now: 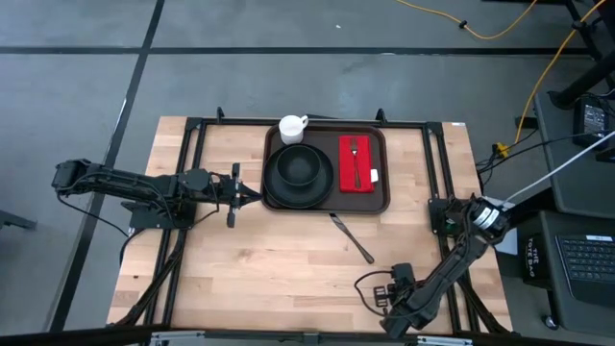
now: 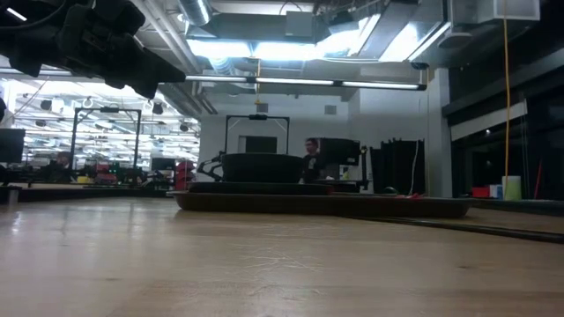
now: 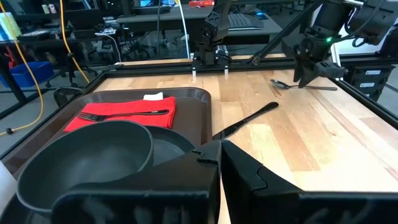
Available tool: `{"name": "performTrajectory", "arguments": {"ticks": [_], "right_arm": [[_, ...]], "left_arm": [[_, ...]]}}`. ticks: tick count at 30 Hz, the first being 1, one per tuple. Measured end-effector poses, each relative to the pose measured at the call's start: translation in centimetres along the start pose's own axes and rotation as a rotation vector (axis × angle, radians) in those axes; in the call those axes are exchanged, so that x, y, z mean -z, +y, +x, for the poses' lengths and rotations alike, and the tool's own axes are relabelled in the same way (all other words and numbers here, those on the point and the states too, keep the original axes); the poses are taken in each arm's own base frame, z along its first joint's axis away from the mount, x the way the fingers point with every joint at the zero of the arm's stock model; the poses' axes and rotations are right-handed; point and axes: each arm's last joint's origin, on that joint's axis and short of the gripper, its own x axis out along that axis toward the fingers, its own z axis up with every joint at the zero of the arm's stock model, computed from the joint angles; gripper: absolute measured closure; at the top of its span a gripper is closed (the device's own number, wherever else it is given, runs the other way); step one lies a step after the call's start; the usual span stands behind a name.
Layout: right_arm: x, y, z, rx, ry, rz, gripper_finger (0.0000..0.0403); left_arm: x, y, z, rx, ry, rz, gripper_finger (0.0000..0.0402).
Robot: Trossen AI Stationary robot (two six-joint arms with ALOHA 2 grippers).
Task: Set up tray
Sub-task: Put the black spoon on the red napkin to the left of the black fork
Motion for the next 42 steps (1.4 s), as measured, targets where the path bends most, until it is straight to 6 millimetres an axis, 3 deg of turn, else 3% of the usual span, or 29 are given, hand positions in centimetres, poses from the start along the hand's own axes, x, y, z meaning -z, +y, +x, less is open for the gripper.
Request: {"name": "performTrajectory", "arguments": {"ticks": [20,42], "right_arm": [[0.0,0.9,1.1,-0.067,-0.085,0.000,0.0267],[-0.2,1.1,1.2,-0.114,-0.136,-0.018,0.0371]], "left_arm": [[0.0,0.0,0.0,0.000,0.000,0.000,0.0394],[0.0,0.0,0.0,0.000,0.000,0.000,0.0397]]}}
